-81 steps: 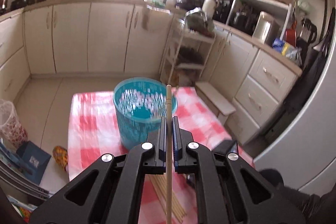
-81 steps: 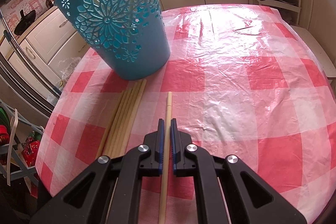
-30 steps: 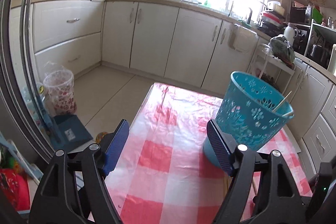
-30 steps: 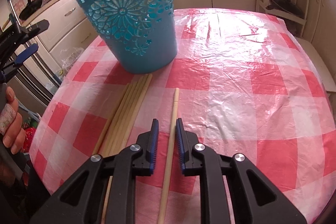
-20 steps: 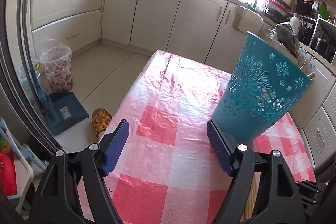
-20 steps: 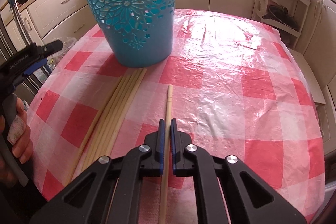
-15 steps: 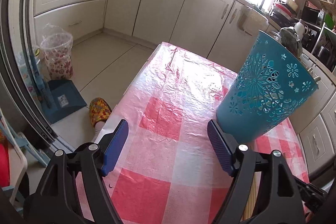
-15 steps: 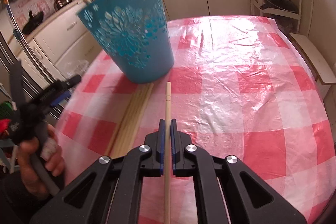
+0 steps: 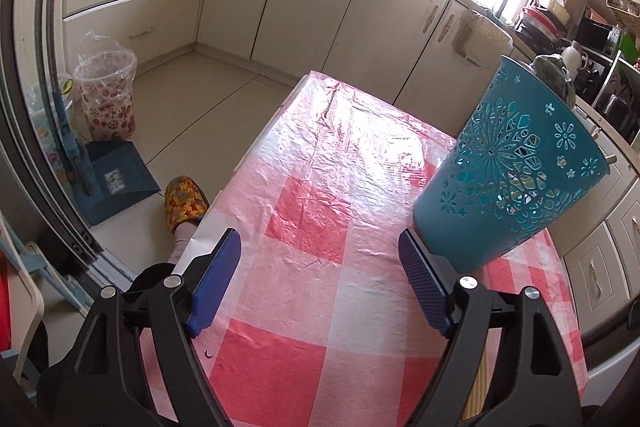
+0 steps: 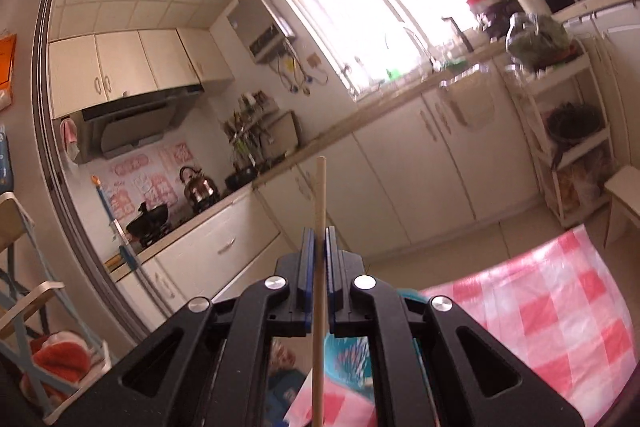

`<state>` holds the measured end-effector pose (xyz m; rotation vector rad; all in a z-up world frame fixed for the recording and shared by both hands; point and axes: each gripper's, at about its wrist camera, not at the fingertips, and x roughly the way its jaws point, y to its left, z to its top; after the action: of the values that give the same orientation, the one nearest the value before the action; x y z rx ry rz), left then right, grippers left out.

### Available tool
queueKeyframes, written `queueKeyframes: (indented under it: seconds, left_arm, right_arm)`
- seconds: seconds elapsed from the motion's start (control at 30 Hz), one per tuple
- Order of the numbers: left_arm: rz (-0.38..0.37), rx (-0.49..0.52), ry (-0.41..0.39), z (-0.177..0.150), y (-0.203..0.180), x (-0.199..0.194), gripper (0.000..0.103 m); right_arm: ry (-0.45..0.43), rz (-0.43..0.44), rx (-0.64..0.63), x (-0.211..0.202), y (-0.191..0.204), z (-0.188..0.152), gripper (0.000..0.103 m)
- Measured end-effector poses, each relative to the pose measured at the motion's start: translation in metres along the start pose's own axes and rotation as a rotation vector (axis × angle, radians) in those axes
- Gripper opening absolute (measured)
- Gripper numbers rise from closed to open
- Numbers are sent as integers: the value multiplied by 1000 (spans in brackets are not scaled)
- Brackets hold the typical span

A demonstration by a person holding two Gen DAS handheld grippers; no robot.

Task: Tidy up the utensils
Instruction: 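Regrip the stick with the right tool, lift it over the basket, open, then return the right tool to the sticks and grasp another stick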

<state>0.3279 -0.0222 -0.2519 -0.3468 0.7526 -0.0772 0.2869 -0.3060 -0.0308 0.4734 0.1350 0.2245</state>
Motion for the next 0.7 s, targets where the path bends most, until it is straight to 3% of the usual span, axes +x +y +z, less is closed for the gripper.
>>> queueKeyframes:
  seconds: [0.1,0.27,0.5,0.57,0.63,0.7]
  left_arm:
    - [-12,-10,5,1,2,2,77]
    - [-27,-25,-2,1,5,0,77]
    - [-32,-25,-5,1,4,0,77]
    - [-32,-26,-5,1,4,0,77]
    - [-32,-26,-4,1,5,1,77]
    - [-31,-26,-4,2,5,1,78]
  right_arm:
    - [-47,-110,-30,28,-1,-6,6]
    - [-35,-226,-69,55,-16,-31,6]
    - [71,-228,-152,61,-19,-65,6]
    - [82,-221,-165,51,-17,-69,12]
    - [69,-211,-176,34,-13,-69,24]
    - [51,-193,-195,12,-6,-66,24]
